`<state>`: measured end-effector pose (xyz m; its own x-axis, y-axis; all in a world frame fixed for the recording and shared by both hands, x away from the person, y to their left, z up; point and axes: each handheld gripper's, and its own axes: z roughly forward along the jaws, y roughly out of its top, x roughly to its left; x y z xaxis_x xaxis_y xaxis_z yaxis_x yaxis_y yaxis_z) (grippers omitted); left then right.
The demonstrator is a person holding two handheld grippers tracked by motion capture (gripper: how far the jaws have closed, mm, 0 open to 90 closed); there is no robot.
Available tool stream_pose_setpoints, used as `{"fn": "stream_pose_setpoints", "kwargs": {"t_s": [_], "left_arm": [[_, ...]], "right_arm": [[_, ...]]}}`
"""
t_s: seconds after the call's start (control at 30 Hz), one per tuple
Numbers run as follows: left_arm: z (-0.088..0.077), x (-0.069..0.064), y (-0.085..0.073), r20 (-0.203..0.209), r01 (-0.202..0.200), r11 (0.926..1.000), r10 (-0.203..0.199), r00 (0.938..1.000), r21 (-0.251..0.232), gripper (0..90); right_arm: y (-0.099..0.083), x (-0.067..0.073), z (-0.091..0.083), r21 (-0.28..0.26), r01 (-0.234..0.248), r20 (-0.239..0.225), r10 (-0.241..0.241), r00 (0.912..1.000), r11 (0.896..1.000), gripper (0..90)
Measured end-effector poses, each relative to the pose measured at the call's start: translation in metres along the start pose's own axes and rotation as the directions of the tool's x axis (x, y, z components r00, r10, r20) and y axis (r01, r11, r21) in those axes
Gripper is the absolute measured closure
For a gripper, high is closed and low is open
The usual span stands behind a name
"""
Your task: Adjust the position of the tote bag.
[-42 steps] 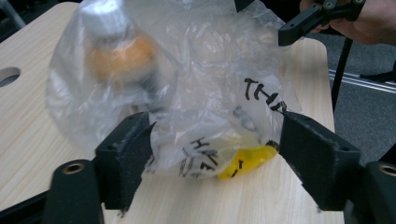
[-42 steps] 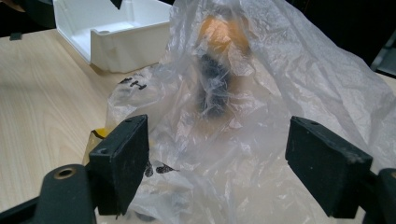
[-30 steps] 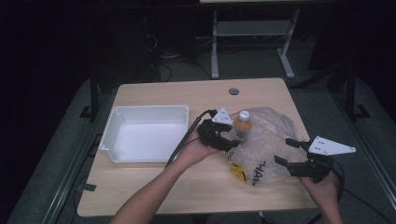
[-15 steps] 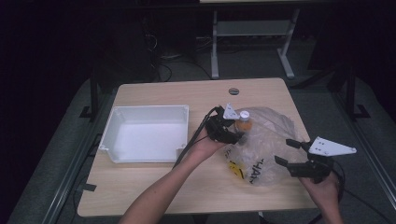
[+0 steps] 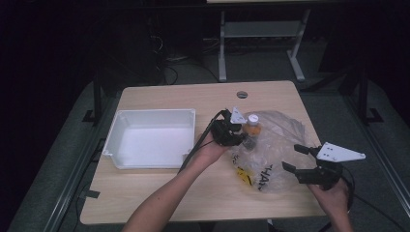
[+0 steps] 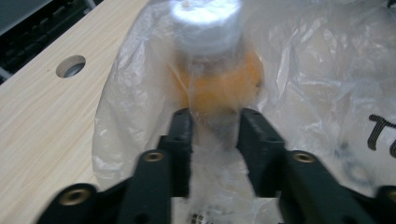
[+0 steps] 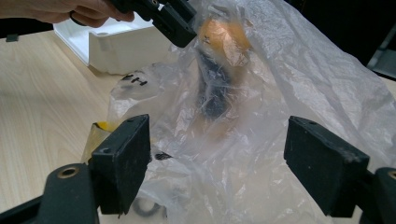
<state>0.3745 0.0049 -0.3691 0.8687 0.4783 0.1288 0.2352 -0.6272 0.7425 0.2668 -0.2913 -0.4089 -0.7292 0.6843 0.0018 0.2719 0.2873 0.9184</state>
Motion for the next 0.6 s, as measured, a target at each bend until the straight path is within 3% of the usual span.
{"fn": "stream_pose_setpoints", "kwargs": {"t_s": [0.03, 0.07, 0.17, 0.43, 0.53, 0.6], "left_arm": [[-0.001, 0.001, 0.0, 0.005, -0.005, 1.0, 0.005, 1.0, 0.003, 72.9], [-0.002, 0.001, 0.0, 0.015, -0.002, 1.0, 0.002, 0.9999, 0.005, 79.9], [-0.005, 0.002, -0.003, 0.065, 0.003, 1.0, -0.003, 0.9979, -0.006, 88.7], [-0.007, 0.006, -0.008, 0.05, 0.002, 1.0, -0.002, 0.9987, 0.002, 90.0], [-0.004, 0.008, -0.018, 0.051, 0.026, 0.9996, -0.026, 0.9983, 0.009, 90.0], [0.002, 0.009, -0.03, 0.037, 0.032, 0.9985, -0.034, 0.9987, 0.044, 90.0]], "right_arm": [[0.0, 0.0, 0.0, -0.002, -0.001, 0.001, 0.001, 1.0, 1.0, 22.5], [-0.001, 0.0, -0.001, -0.001, -0.004, 0.003, 0.004, 1.0, 1.0, 22.6], [-0.001, 0.0, -0.002, -0.005, -0.005, 0.003, 0.005, 1.0, 1.0, 22.6], [-0.001, 0.001, -0.001, 0.004, -0.004, 0.002, 0.004, 1.0, 1.0, 22.8], [-0.001, 0.002, 0.0, 0.004, -0.002, -0.003, 0.002, 1.0, 1.0, 22.8], [-0.001, 0.004, 0.002, 0.013, 0.006, -0.005, -0.006, 1.0, 1.0, 22.8]]}}
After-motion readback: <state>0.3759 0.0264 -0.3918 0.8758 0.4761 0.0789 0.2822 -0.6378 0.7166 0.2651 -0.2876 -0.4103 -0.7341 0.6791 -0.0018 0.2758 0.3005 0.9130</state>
